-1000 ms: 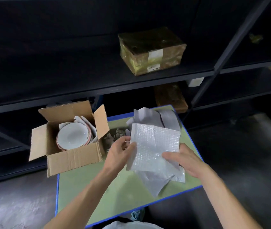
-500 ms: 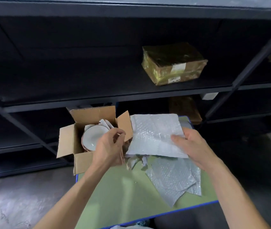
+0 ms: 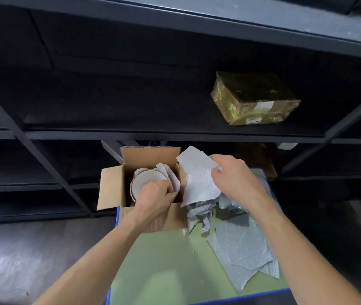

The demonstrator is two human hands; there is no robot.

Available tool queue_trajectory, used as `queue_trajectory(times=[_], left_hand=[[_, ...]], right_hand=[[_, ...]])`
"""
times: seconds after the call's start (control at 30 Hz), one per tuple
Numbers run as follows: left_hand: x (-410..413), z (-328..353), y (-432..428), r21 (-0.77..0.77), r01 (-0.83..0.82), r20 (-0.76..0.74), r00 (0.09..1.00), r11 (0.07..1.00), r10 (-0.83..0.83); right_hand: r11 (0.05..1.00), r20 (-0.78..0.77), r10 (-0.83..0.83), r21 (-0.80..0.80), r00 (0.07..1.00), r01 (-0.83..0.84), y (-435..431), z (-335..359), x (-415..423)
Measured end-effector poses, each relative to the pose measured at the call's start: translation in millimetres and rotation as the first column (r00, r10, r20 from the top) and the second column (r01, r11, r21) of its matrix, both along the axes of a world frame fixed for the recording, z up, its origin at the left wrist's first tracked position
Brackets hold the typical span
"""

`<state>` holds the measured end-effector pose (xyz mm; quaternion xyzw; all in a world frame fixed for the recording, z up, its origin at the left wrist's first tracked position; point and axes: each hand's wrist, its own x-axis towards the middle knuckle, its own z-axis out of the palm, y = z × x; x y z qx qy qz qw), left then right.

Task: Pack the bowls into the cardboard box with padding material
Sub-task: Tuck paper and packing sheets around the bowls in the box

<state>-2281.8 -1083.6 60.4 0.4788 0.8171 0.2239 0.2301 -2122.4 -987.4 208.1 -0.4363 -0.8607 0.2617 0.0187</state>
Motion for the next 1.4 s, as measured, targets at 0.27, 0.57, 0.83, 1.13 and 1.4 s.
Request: queue_trajectory(times=[0.27,0.57,0.83,1.13,1.4], left_hand=[[-2,-13,-20,0.148,-0.102,0.086,0.992,0.984,0.089],[-8,-16,-23,0.148,-0.08,0.163,0.985,0.986,0.056],[-17,-20,-28,0.182,-0.046,0.159,0.987,0.982,0.016],[-10,-21,-26,0.192,0.027,0.075,0.996,0.981,-0.042],[-7,-28,-29,0.224,-0.026,0.108,0.994,0.974,0.001]], right_hand=[[0.999,0.151,-0.006,-0.048,0.989,0.014,5,-9,-58],[0.988,0.303,-0.017,-0.142,0.953,0.063,5,-36,-91],[0.985,0.273,-0.062,-0.139,0.96,0.103,-10,-63,-92],[0.994,0.226,-0.06,0.105,0.972,0.037,-2,-63,-99],[0.982,0.203,0.023,0.179,0.979,-0.06,-15,-90,-91]])
